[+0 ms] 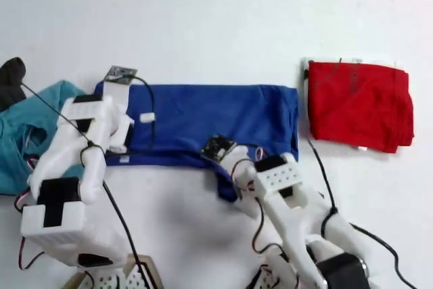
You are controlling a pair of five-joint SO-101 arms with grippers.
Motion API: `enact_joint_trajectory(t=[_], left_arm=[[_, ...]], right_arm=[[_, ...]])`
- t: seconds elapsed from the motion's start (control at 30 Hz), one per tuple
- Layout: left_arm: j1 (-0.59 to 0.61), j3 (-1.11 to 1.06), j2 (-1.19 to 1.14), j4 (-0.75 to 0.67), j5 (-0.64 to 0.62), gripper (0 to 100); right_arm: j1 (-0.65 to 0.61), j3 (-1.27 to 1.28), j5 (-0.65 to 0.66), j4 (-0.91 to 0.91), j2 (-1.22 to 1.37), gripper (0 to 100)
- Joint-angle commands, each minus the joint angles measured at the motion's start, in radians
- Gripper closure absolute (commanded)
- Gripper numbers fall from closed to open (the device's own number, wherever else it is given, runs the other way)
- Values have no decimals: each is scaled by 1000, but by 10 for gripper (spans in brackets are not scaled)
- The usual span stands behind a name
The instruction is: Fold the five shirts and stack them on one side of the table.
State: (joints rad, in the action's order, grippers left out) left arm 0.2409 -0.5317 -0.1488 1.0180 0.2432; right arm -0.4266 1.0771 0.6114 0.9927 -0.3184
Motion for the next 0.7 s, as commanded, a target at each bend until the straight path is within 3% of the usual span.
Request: enact_joint_trajectory(t=[0.0,0.33,0.5,0.67], left_arm=[[18,-1,-6,-9,-5,973],[20,-1,-6,-9,-5,973],[20,-1,-6,-11,-5,973],[20,-1,-6,-11,-5,973]], right_arm=[[1,-38,5,28,71,957],[1,-114,18,130,39,979],[19,-233,138,312,-76,979],[127,-379,270,441,-130,979]])
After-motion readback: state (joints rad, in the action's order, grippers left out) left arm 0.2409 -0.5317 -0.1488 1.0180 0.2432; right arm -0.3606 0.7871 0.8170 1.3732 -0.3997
